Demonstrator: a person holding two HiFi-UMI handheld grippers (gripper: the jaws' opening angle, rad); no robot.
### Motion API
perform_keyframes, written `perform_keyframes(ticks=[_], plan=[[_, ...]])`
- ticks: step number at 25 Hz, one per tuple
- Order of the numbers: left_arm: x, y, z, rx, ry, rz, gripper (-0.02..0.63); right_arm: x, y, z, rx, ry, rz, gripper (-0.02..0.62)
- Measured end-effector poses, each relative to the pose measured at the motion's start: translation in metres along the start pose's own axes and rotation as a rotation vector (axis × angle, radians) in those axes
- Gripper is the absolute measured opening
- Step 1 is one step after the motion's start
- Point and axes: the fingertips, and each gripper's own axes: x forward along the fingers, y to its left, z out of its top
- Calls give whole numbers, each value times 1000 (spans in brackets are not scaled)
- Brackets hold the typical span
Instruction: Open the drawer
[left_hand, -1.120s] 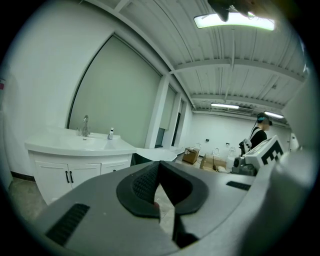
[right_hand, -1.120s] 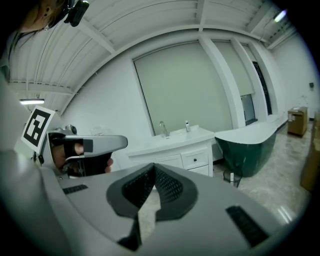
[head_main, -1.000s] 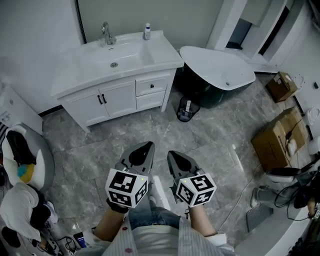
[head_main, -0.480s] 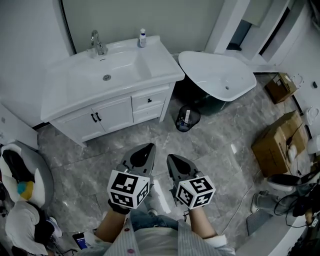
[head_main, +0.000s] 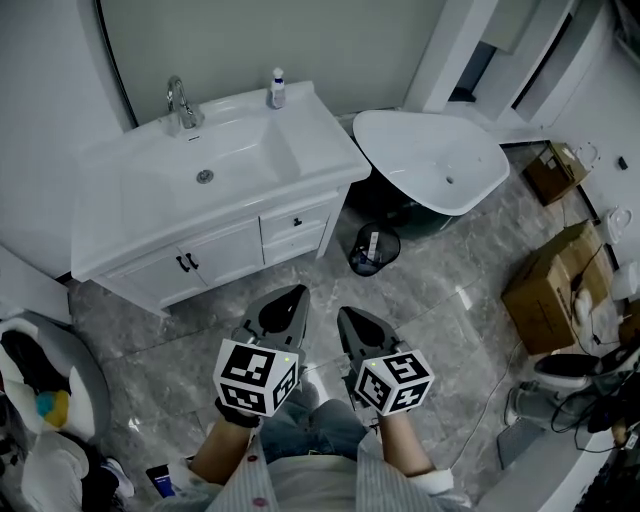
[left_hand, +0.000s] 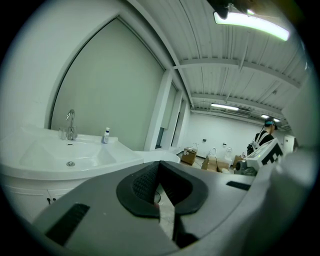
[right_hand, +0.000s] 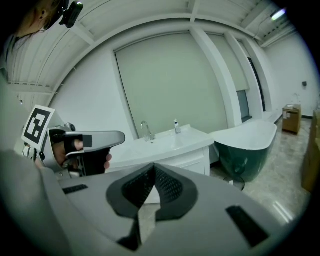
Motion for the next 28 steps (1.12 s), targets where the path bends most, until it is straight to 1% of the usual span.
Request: perform_keyframes(ticks=[6, 11, 15, 20, 24, 28], plan=[[4, 17, -3, -11, 18, 1, 15, 12, -12, 0, 11, 21, -38, 9], [9, 31, -6, -22, 23, 21, 15, 25, -20, 0, 22, 33, -38, 9], [18, 43, -4, -21, 20, 57, 15, 43, -26, 6, 18, 35, -5, 9], [42, 60, -1, -25, 25, 102, 15, 74, -41, 14, 24, 55, 42, 9], [72, 76, 4, -41, 27, 142, 15, 104, -59, 21, 27, 89, 83, 9], [108, 92, 11, -66, 28, 192, 15, 136, -81, 37, 16, 128, 134, 9]])
